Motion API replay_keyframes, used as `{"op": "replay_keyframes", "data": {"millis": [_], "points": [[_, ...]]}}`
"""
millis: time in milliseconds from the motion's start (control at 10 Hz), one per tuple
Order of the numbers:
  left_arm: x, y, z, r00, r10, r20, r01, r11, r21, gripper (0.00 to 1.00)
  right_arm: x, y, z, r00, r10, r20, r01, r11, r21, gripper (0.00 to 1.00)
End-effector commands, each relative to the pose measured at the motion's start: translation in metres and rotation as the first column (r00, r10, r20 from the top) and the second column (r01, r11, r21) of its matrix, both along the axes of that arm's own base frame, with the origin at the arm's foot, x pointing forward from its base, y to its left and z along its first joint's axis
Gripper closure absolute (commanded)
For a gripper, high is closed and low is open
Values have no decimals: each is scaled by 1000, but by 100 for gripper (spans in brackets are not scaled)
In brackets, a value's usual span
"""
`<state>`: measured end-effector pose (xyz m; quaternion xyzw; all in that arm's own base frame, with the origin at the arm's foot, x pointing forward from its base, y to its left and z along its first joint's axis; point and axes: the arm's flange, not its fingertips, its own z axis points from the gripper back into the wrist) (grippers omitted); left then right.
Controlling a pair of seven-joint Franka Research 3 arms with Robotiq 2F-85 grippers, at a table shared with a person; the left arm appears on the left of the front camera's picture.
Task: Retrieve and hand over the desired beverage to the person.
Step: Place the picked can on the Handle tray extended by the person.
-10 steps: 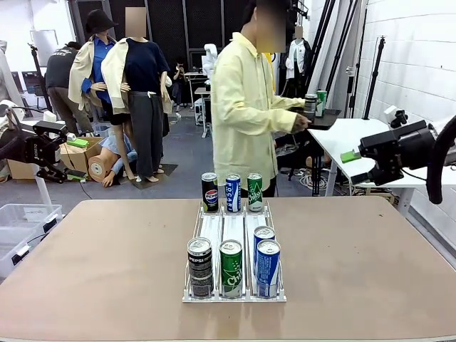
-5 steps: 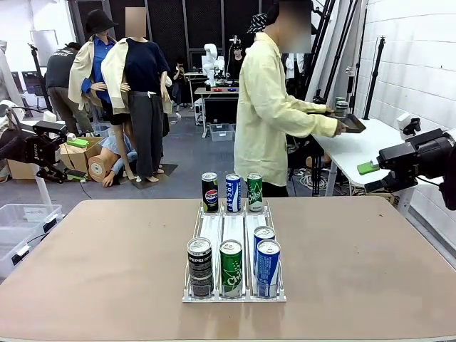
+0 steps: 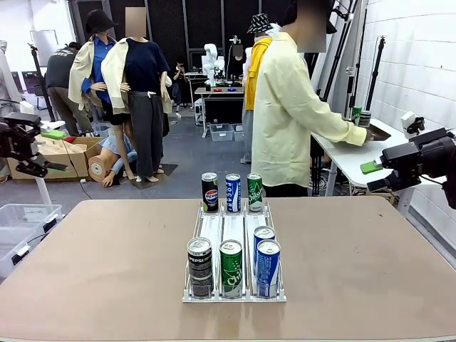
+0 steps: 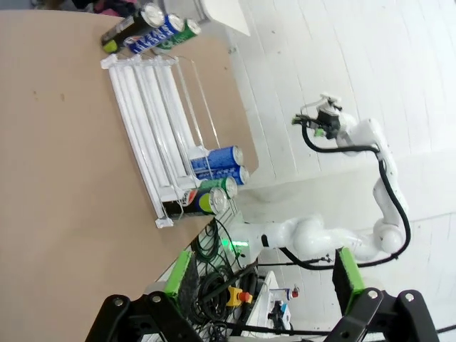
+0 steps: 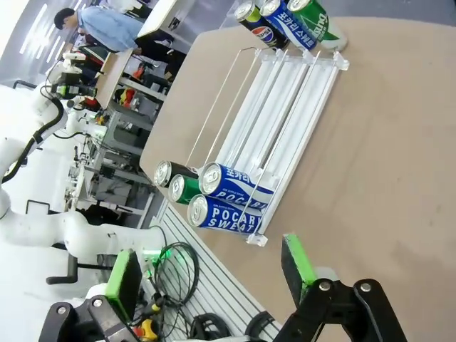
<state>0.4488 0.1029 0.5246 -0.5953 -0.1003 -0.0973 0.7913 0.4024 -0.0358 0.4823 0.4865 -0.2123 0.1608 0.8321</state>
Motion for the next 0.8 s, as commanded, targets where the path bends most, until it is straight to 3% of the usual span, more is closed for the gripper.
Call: {"op": "replay_keyframes", "data": {"millis": [0,300,500,700], "points": [[-12,-2,-11,998,-63,23,63,998,32,0,7,-4,6,1000,22,15,-22,1000,9,0],[-11,-14,-43,994,-107,-37,109,992,58,0,12,2,16,999,36,15,-36,999,-4,0],[-12,-15,-42,996,-90,-25,91,995,41,0,11,1,18,1000,31,-3,-31,999,-26,0],[-12,-14,-42,993,-102,-57,104,994,40,0,9,2,16,999,21,25,-21,1000,-3,0]]}}
